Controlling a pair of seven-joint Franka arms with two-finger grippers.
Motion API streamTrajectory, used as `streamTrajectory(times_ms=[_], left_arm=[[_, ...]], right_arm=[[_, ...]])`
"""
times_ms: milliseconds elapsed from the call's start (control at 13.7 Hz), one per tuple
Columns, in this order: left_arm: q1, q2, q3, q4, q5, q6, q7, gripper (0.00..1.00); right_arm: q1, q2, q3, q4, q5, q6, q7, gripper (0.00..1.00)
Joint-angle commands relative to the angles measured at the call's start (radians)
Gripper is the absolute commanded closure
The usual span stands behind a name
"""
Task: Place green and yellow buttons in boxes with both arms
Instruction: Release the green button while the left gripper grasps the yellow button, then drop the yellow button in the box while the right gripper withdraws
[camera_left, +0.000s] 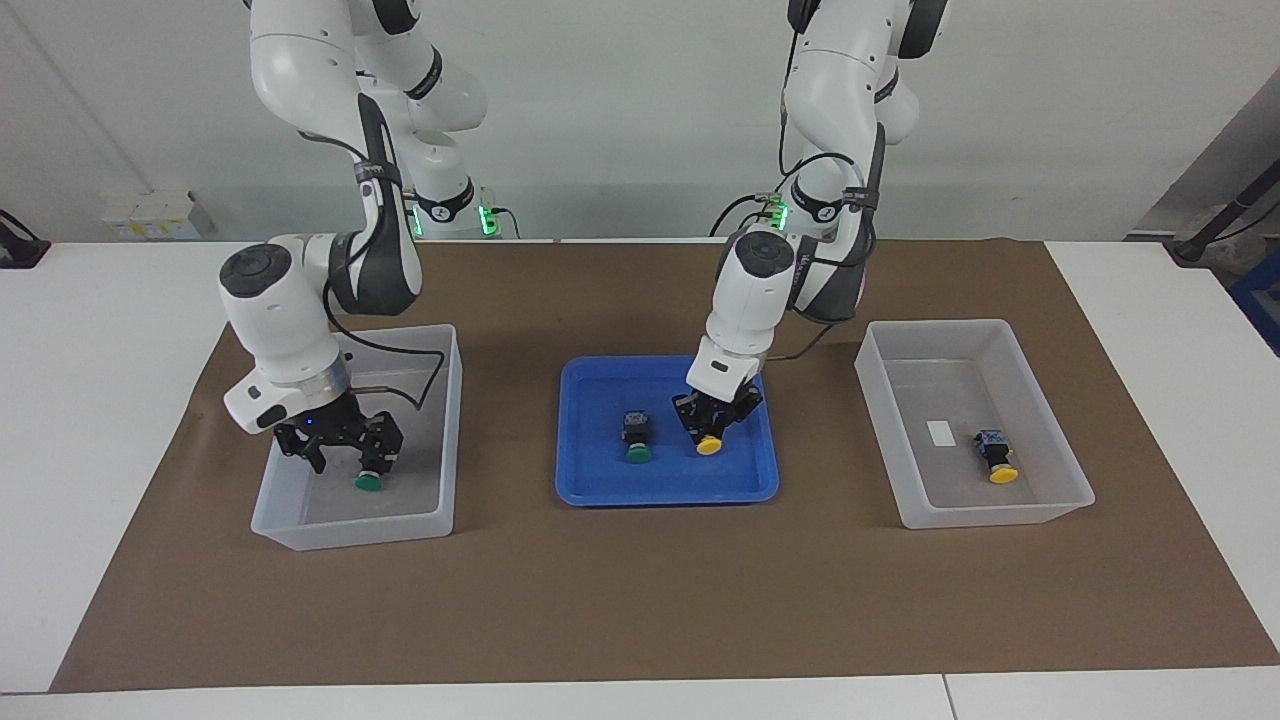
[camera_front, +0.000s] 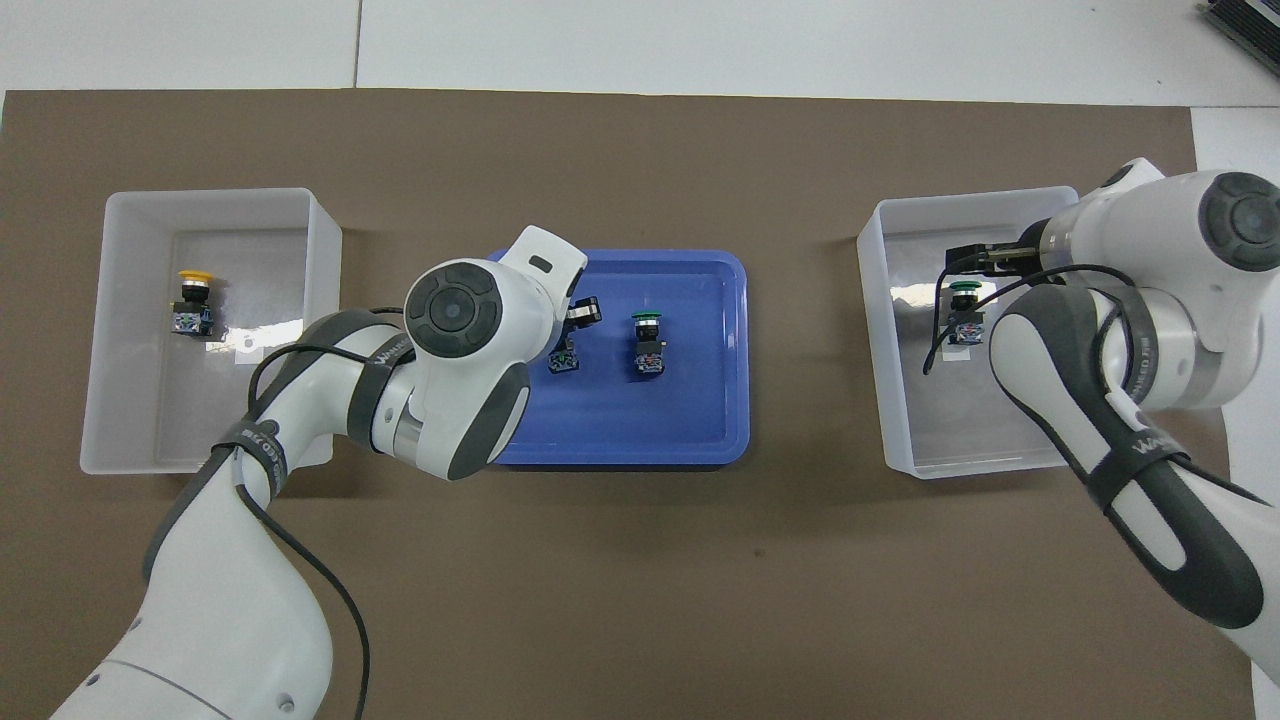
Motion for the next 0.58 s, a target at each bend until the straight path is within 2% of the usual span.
streamTrajectory(times_ms=[0, 218, 364, 510], left_arm=[[0.079, -0.024, -0.001, 0.109, 0.001, -0.160, 0.013, 1.00], [0.181, -0.044, 0.000, 0.209, 0.001, -0.314, 0.058, 1.00], [0.264, -0.046, 0.000, 0.272, 0.001, -0.397, 0.164, 1.00], [0.341, -0.046, 0.000, 0.280, 0.001, -0.419, 0.290, 1.00]], right_arm=[[-0.001, -0.101, 0.016, -0.002, -0.004, -0.118, 0.050, 0.00], [0.001, -0.188, 0.018, 0.013, -0.004, -0.250, 0.050, 0.00], [0.001, -0.195, 0.038, 0.084, 0.001, -0.348, 0.053, 0.00], [-0.002, -0.184, 0.041, 0.165, 0.008, -0.414, 0.051, 0.00]])
